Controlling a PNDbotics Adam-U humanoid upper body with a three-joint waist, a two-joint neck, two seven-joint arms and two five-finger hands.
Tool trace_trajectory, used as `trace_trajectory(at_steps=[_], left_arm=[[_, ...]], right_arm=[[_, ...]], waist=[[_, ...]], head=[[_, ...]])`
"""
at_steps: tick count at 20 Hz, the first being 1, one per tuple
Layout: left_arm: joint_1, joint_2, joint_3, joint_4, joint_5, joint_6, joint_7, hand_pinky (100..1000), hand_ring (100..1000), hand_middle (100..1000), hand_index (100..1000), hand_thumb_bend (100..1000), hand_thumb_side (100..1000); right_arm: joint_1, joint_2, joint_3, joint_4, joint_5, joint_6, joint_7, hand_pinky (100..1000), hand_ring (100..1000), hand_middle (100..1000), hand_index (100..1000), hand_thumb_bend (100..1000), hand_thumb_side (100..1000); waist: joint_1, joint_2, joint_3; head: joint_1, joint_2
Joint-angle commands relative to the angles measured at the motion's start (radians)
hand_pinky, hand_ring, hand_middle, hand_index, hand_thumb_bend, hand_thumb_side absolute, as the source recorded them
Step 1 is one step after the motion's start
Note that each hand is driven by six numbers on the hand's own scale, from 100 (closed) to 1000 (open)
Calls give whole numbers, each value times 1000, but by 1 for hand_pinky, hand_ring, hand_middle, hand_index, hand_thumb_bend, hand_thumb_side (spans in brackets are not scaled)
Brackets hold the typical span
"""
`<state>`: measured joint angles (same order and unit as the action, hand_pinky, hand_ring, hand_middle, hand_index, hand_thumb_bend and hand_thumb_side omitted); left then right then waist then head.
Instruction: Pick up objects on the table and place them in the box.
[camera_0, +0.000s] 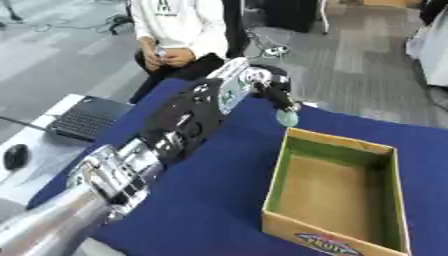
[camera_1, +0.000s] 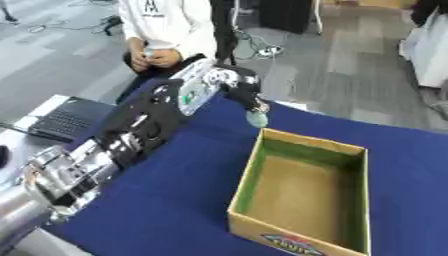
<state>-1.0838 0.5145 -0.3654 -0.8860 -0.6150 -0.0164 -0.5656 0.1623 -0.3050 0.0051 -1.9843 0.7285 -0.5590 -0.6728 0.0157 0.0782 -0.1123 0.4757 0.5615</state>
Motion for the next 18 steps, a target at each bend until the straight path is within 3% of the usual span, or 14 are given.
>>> trace_trajectory(at_steps=[1, 6, 9, 10, 11, 12, 13, 15, 18], left_arm=[[-33, -22, -16, -16, -4, -74, 46, 100, 100, 100, 334, 100, 659], [-33, -45, -40, 11, -31, -199, 73, 100, 100, 154, 411, 100, 738], [-24, -31, -71, -11, -51, -262, 43, 100, 100, 186, 419, 100, 755], [-19, -25, -82, -23, -52, -280, 33, 100, 262, 388, 572, 100, 890], [-10, -17, -93, -37, -51, -297, 16, 399, 544, 626, 752, 224, 926], [-2, -9, -98, -52, -46, -311, 0, 522, 680, 758, 842, 448, 936], [16, 7, -90, -80, -25, -323, -2, 573, 733, 793, 869, 504, 948], [80, 56, -54, -172, 43, -310, 29, 662, 782, 831, 903, 465, 964], [248, 131, 43, -405, 209, -221, 175, 631, 740, 806, 889, 446, 925]], right_arm=[[-15, -30, -14, -16, -22, -226, -216, 240, 300, 336, 513, 252, 1000], [-25, -45, -23, -16, -51, -236, -208, 243, 301, 337, 513, 244, 1000], [-26, -51, -30, -16, -60, -238, -204, 242, 301, 337, 513, 245, 1000], [-25, -52, -32, -16, -62, -238, -203, 243, 301, 337, 513, 245, 1000], [-24, -52, -34, -16, -62, -238, -203, 243, 302, 337, 513, 244, 1000], [-24, -52, -36, -16, -63, -239, -203, 244, 302, 337, 513, 243, 1000], [-23, -53, -38, -16, -63, -239, -204, 244, 302, 338, 513, 241, 1000], [-24, -53, -43, -16, -63, -238, -209, 245, 302, 338, 513, 237, 1000], [-20, -46, -50, -16, -56, -234, -215, 241, 300, 335, 513, 249, 1000]], waist=[[1, -13, -6], [6, -13, -14], [12, -14, -13], [13, -14, -12], [13, -15, -10], [13, -15, -9], [14, -15, -7], [15, -14, -2], [15, -9, 12]], head=[[11, -19], [15, -23], [8, -21], [5, -21], [2, -21], [0, -21], [-3, -23], [-11, -27], [-40, -31]])
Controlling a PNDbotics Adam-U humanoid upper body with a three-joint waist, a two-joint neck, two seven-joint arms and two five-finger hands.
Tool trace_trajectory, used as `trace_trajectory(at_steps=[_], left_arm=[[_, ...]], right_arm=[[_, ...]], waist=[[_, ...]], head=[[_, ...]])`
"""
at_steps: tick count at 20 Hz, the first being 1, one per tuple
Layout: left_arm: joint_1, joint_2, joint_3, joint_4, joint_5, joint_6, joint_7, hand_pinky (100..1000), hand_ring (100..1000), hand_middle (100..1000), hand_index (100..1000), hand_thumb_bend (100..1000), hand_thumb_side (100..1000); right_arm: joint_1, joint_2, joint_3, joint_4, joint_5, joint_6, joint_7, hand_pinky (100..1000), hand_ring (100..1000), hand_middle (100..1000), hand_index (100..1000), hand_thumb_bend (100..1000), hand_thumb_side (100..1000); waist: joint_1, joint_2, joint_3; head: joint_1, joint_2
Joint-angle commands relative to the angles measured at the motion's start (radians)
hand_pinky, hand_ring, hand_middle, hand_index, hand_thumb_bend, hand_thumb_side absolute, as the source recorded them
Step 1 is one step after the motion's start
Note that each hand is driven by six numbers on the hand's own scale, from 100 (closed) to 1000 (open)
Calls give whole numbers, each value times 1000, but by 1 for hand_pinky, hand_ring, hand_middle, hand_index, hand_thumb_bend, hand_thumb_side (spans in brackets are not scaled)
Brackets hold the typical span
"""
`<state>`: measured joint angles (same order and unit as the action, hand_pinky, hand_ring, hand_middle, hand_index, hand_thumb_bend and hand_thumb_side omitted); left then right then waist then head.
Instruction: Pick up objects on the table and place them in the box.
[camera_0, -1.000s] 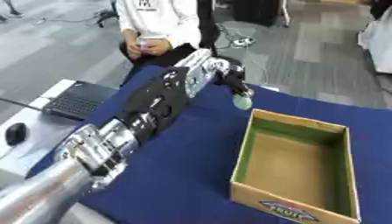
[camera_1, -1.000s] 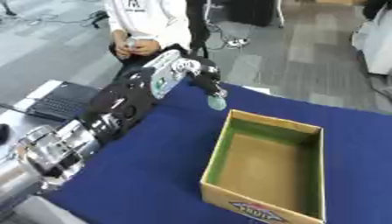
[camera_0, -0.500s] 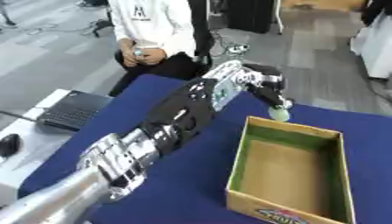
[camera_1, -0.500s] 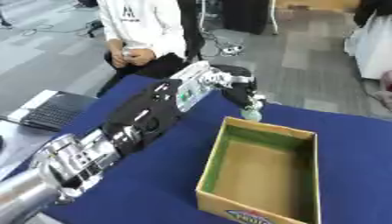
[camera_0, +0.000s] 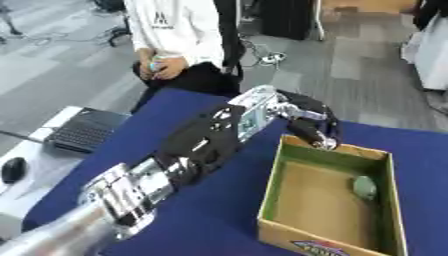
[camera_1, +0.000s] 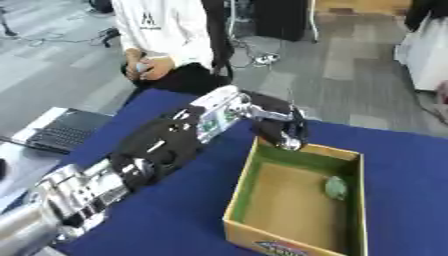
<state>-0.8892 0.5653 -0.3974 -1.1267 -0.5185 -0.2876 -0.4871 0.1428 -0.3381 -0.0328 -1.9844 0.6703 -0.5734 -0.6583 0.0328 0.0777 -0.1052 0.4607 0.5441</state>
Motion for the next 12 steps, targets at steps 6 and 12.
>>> trace_trajectory(at_steps=[6, 12], left_arm=[[390, 42, 238, -593, 342, 72, 542, 621, 710, 783, 881, 678, 761], [530, -117, 289, -801, 283, -60, 570, 656, 716, 786, 887, 903, 680]], right_arm=[[34, 43, 21, -16, 81, -186, -206, 218, 289, 325, 515, 330, 1000], [69, 125, 109, -16, 209, -139, -87, 195, 286, 326, 525, 447, 1000]], waist=[[-22, 3, 61], [-55, 19, 129]], head=[[-65, -20], [-55, -95]])
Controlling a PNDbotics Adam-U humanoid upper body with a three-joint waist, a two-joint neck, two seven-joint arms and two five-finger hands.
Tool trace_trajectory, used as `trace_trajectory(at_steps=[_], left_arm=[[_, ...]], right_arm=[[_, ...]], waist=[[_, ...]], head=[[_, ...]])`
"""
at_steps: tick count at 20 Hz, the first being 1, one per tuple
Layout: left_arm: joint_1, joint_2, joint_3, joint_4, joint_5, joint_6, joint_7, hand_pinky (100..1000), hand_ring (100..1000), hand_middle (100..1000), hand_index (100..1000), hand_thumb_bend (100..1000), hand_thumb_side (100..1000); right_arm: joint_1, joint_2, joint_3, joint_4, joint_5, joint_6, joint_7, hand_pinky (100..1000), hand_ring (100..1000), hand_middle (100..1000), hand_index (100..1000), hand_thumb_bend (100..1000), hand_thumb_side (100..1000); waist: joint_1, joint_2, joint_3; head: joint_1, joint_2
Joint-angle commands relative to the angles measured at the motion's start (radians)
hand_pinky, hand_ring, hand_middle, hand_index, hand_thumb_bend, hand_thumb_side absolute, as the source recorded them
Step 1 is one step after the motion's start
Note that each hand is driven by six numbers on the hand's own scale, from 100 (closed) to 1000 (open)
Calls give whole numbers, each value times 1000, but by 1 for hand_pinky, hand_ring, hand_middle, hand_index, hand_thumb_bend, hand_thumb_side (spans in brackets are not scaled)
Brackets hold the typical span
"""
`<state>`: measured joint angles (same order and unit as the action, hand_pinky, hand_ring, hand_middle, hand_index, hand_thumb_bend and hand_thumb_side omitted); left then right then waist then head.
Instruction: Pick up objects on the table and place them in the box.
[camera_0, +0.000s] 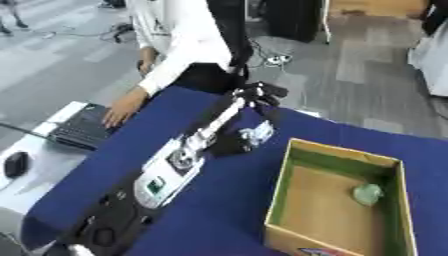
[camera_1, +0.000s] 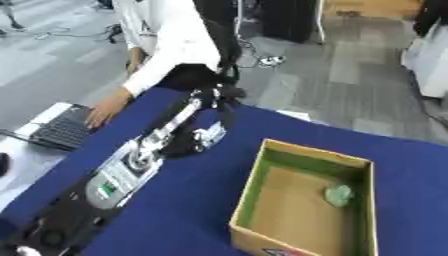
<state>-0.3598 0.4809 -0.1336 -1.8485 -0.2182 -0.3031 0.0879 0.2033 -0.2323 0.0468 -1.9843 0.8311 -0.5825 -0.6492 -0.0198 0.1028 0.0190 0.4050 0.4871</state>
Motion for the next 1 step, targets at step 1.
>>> trace_trajectory(at_steps=[1], left_arm=[[3, -45, 25, -106, -19, -73, -15, 643, 695, 771, 865, 923, 641]], right_arm=[[13, 28, 47, -16, 76, -130, -59, 191, 292, 334, 531, 486, 1000]], waist=[[-8, -3, 14]], head=[[-3, -53]])
